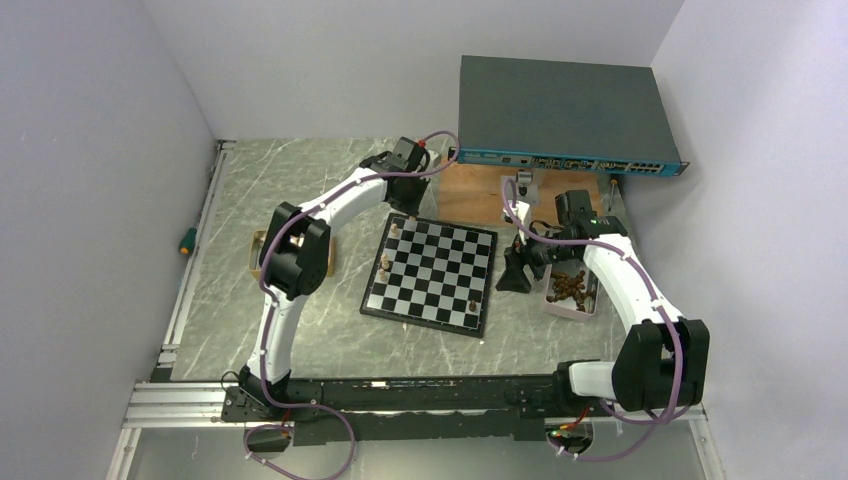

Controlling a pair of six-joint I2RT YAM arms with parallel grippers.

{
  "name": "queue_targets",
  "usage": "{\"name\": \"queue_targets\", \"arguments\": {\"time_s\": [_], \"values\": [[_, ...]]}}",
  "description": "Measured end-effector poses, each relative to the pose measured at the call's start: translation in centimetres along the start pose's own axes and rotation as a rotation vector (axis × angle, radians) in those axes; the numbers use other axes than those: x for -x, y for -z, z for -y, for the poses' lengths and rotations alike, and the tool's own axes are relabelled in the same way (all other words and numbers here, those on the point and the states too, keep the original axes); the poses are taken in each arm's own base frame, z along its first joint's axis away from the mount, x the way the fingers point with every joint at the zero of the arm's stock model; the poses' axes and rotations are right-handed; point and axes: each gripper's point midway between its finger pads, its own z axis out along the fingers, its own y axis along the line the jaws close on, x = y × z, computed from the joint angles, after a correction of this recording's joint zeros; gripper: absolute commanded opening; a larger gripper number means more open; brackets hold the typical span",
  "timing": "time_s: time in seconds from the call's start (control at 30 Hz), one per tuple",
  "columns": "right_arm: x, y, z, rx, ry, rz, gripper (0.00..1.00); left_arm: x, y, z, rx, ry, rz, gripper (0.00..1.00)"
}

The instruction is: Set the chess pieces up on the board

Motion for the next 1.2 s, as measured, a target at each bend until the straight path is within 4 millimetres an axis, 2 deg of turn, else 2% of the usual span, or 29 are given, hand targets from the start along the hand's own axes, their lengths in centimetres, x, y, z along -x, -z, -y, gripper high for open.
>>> {"name": "queue_targets", "arguments": {"time_s": [0.27, 1.2], "values": [[0.0, 0.0, 0.0, -0.001, -0.001, 0.0, 0.75, -1.0, -1.1, -0.2, 0.003, 0.001, -0.03, 0.0], [0.0, 0.1, 0.1, -0.004, -0.004, 0.001, 0.75, -1.6, -1.5, -0.5, 0.015, -0.013, -0.046, 0.05]]}}
